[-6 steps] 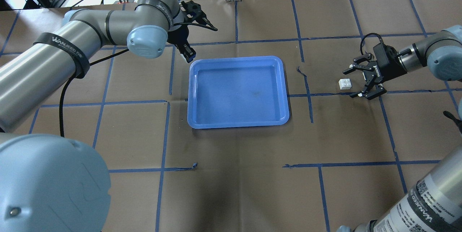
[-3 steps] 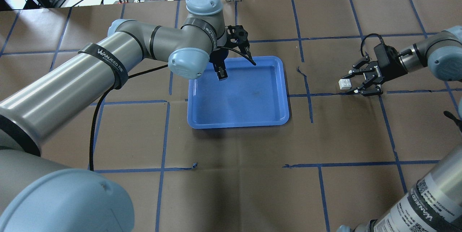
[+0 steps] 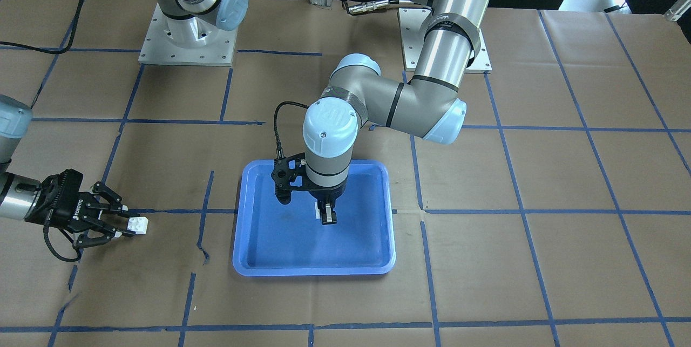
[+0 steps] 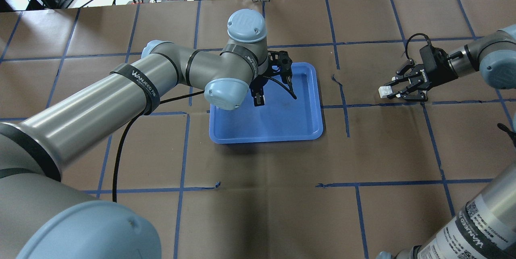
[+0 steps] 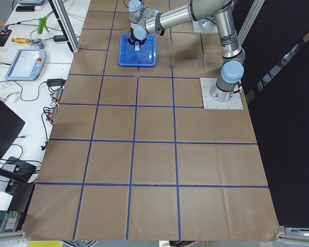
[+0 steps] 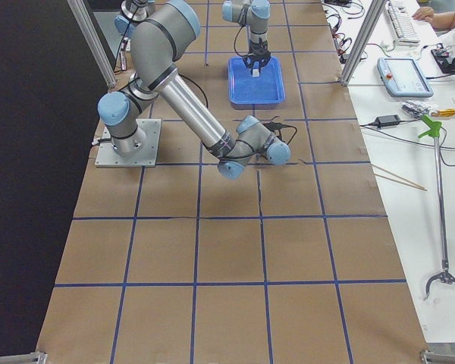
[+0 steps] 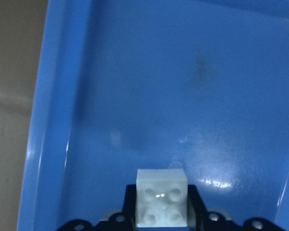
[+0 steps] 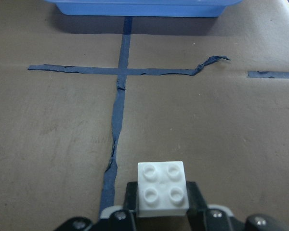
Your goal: Assemble white blocks and place on blue tray
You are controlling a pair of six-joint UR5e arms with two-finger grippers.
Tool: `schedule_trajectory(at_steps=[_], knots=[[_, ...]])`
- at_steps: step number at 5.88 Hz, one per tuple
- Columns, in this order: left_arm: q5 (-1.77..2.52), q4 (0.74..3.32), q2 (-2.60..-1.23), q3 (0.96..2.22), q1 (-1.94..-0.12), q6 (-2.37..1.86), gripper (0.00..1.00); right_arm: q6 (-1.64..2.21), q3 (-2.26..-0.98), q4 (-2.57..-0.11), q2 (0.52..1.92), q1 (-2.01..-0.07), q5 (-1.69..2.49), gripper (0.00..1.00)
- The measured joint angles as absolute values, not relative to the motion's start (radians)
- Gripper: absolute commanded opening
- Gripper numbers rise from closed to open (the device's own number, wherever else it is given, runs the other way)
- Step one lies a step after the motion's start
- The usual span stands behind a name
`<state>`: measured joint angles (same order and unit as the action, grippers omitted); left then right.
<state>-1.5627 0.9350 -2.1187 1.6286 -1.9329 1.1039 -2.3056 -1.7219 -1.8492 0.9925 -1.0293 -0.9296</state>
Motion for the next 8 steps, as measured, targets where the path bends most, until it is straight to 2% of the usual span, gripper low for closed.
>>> schedule_trajectory(at_steps=[2, 3, 4, 5, 6, 8], knots=[[-1.565, 0.895, -2.119, 1.670, -1.934, 1.123, 0.01, -2.276, -1.703, -1.839, 1.032, -1.030, -0.932, 0.39], [-1.564, 0.893, -2.125, 1.674, -1.934, 1.123, 0.07, -2.234, -1.707, -1.828, 1.087, -1.034, -0.929, 0.39], [-1.563, 0.891, -2.134, 1.675, -1.934, 1.123, 0.30, -2.211, -1.741, -1.813, 1.151, -1.041, -0.923, 0.39], [-1.564, 0.890, -2.140, 1.675, -1.934, 1.123, 0.93, -2.203, -1.806, -1.804, 1.229, -1.055, -0.907, 0.39], [-1.563, 0.892, -2.146, 1.675, -1.933, 1.132, 0.98, -2.183, -1.865, -1.806, 1.298, -1.077, -0.880, 0.39], [-1.567, 0.929, -2.134, 1.662, -1.932, 1.149, 0.99, -2.104, -1.903, -1.821, 1.339, -1.150, -0.850, 0.39]])
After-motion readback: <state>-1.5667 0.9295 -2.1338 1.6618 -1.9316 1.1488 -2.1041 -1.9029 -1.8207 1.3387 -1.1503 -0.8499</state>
